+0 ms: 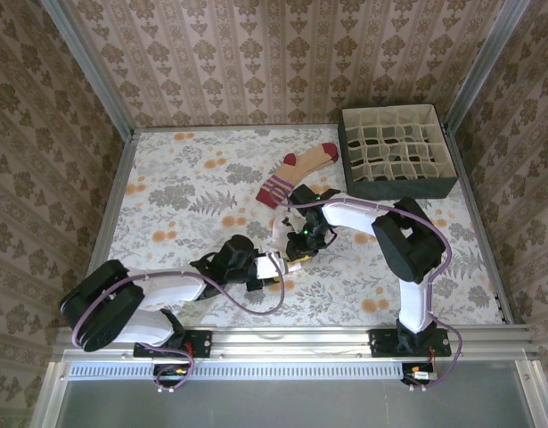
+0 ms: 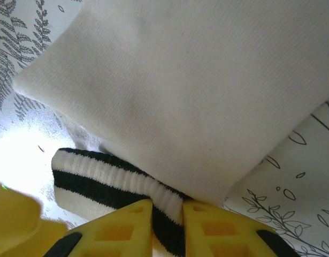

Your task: Roll the socks

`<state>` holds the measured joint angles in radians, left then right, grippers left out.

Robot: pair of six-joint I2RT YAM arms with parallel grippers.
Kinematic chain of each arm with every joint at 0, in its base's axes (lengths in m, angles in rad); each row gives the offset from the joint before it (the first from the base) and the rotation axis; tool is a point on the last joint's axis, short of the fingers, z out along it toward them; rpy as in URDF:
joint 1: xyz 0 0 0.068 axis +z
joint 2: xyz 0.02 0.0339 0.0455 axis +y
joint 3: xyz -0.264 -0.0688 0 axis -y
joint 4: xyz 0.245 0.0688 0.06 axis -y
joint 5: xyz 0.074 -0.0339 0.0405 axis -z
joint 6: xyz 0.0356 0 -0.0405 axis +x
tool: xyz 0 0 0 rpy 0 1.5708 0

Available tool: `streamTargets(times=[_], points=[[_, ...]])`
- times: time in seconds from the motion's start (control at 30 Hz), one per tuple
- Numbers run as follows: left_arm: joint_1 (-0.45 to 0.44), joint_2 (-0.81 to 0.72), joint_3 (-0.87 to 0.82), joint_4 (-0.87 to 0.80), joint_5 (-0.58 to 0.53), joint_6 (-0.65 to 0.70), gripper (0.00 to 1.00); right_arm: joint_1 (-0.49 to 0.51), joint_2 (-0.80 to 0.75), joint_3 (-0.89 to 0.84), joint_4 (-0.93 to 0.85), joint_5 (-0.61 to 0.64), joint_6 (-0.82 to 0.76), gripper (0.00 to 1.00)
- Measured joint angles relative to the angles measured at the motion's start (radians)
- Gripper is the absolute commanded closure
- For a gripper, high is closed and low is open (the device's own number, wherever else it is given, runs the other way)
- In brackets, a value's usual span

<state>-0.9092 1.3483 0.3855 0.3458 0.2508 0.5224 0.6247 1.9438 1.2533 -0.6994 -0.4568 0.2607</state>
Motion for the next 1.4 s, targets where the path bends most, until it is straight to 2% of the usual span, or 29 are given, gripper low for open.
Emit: streamTargets(times=[0.43,0.5,0.63,0.77,0.83,0.93,1.07,1.4], points=[[-0.015,0.13,0.048,0.024,-0.043,0.051,0.65,-0.001,0.0,0.002,-0.004,-0.003,-0.023,0.81],[-0.021,0.143,0.053,0.034,-0.059,0.051,0.69,-0.001,0.0,0.002,-0.004,-0.003,-0.023,0.81],[-0.04,0.17,0.07,0.049,-0.098,0.03,0.84,-0.007,0.0,0.002,-0.008,-0.007,-0.023,0.79],[-0.057,0.183,0.076,0.072,-0.118,-0.009,0.99,-0.02,-0.013,-0.013,-0.005,-0.007,-0.027,0.71],[-0.058,0.185,0.085,0.065,-0.116,-0.038,1.0,-0.026,-0.037,-0.043,0.02,-0.008,-0.026,0.64],[-0.038,0.188,0.104,0.039,-0.069,-0.087,1.0,-0.037,-0.091,-0.111,0.085,-0.016,-0.014,0.6],[0.009,0.189,0.117,0.004,0.027,-0.169,1.0,-0.05,-0.163,-0.195,0.174,-0.018,0.006,0.59],[0.105,0.2,0.146,-0.079,0.242,-0.348,1.0,-0.053,-0.294,-0.293,0.413,-0.035,0.031,0.68]])
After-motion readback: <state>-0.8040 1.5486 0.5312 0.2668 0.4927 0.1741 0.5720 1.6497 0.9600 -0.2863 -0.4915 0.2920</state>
